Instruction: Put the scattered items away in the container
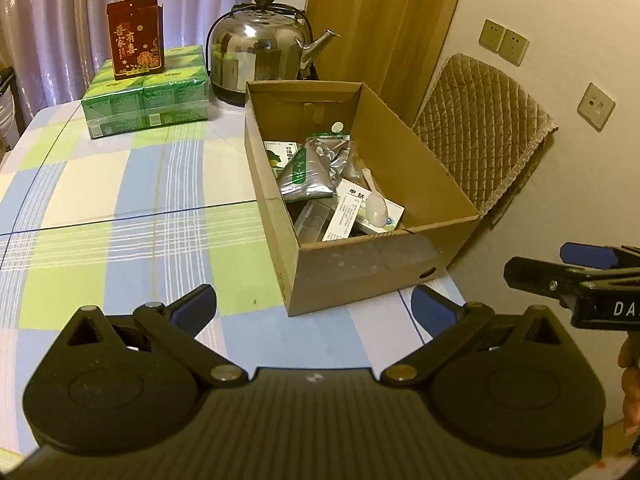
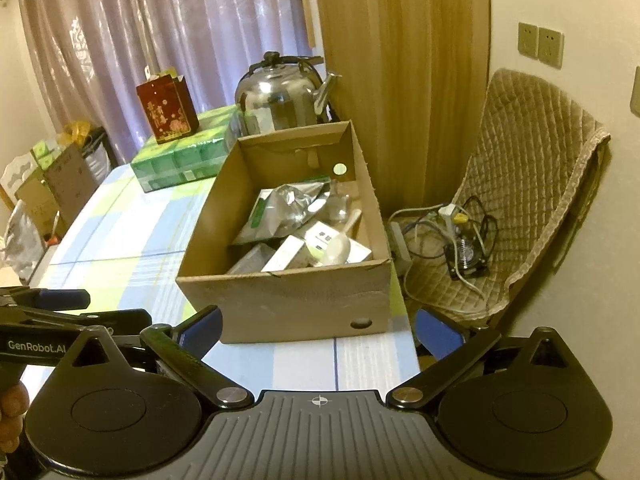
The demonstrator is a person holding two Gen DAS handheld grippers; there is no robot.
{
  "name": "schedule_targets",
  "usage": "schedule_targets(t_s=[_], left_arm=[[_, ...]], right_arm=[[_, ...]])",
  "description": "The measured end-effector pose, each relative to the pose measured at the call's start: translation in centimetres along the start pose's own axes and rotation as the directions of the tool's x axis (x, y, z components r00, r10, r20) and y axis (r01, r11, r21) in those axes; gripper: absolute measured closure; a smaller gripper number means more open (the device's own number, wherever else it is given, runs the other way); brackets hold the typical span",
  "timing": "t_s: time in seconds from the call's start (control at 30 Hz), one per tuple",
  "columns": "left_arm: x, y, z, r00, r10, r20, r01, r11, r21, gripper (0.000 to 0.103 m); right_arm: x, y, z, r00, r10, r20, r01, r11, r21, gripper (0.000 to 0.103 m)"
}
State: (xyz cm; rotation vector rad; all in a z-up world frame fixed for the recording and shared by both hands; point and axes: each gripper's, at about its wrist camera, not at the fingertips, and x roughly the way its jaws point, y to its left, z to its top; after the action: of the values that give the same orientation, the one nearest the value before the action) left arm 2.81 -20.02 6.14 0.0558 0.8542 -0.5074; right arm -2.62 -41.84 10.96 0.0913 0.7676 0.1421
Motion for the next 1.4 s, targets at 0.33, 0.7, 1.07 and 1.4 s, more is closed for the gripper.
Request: schedule_targets(t_s=[0.33,0.7,1.07,1.4], left_arm=[[0.2,0.0,-0.4,1.0,0.007,-0.006,-0.008,1.0,-0.007,0.001],[0.6,0.2,-0.9,1.0,0.013,-0.018,-0.014,1.0,-0.015,0.001],[0.7,0.3,-1.0,1.0,0.015,-0.018,-0.016,1.0,-0.024,0.001],[1.0,0.5,-0.9,1.0,0.007,-0.022,-0.008,0.999,-0.031,0.001]], right_arm=[[0.0,0.2,-0.2,1.0,0.006,-0.006,-0.006,1.0,0.001,0.002],[0.3,0.4,-0.5,1.0,-0.001,-0.024,0.0,1.0,-0.009,0.002],[0.7,0.4,-0.7,0.999,0.0,-0.032,0.0,1.0,-0.011,0.002],[0.9,0.5,-0.8,0.999,-0.004,-0.037,0.003,1.0,-0.013,0.002]])
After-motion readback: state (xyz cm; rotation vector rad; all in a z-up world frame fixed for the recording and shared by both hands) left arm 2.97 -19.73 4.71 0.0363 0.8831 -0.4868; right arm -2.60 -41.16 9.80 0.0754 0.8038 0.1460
